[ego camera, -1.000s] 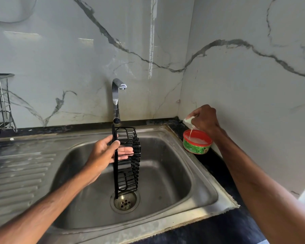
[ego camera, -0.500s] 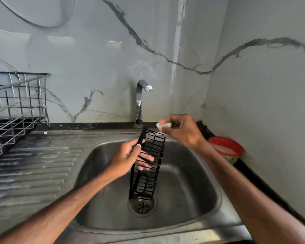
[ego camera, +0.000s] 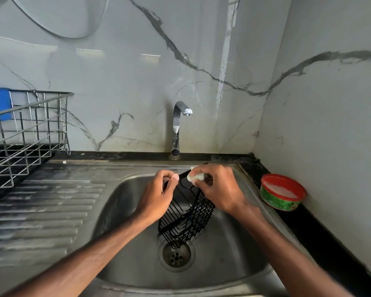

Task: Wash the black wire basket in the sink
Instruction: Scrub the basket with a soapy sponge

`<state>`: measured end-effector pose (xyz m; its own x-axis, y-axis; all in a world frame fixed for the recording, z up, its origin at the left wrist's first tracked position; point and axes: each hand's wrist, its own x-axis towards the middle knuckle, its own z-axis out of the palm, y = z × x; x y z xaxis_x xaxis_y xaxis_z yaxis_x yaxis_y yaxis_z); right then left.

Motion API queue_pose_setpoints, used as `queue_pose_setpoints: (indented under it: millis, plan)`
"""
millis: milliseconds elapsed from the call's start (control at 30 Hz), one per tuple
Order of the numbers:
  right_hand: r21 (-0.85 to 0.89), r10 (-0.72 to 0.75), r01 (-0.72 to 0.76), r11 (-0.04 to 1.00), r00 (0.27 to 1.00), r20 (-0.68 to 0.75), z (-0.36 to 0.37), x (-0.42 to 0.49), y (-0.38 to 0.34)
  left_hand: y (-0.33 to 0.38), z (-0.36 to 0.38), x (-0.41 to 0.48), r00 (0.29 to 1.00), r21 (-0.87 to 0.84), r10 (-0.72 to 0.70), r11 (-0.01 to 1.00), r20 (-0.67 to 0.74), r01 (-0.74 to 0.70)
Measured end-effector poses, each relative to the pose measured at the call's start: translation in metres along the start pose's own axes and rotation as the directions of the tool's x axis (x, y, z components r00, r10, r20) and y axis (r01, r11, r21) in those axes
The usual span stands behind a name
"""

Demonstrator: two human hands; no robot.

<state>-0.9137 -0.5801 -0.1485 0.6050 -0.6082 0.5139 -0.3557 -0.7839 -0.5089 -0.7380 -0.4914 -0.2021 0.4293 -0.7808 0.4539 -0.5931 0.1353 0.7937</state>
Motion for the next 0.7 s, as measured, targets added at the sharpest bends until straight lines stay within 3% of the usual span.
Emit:
queue_pose_setpoints:
  millis: [67, 133, 200, 333, 500, 600, 700]
  plan:
    - [-0.018, -0.011, 0.010, 1.000, 1.000, -0.017, 0.003, 0.000, 0.001, 0.002, -0.004, -0.004, 0.996, -0.020, -0.038, 0.999, 0.082, 0.039]
    - [-0.034, -0.024, 0.023, 0.999, 0.999, -0.038, 0.005, -0.001, 0.002, 0.003, -0.006, -0.009, 0.964, -0.036, -0.076, 0.996, 0.254, 0.088]
    - [-0.027, -0.025, 0.023, 0.999, 0.998, -0.058, 0.006, -0.002, 0.001, 0.001, -0.006, -0.012, 0.934, 0.029, -0.048, 0.999, 0.353, 0.041]
    - [0.000, -0.034, 0.034, 0.999, 0.993, -0.116, 0.009, -0.005, -0.003, -0.008, -0.001, -0.011, 0.958, 0.179, 0.027, 0.981, 0.285, -0.080]
    - [-0.020, -0.039, 0.036, 0.999, 0.979, -0.199, 0.005, 0.010, -0.005, -0.014, 0.000, -0.011, 0.980, 0.131, 0.068, 0.987, 0.187, -0.094]
    - [-0.076, -0.013, 0.002, 0.997, 0.990, -0.140, 0.014, 0.021, -0.005, -0.011, -0.001, -0.012, 0.980, 0.108, 0.072, 0.990, 0.188, -0.094]
    - [-0.067, -0.159, 0.157, 0.985, 0.987, -0.030, 0.029, 0.016, -0.019, -0.010, -0.003, -0.011, 0.982, 0.114, 0.059, 0.990, 0.177, -0.080]
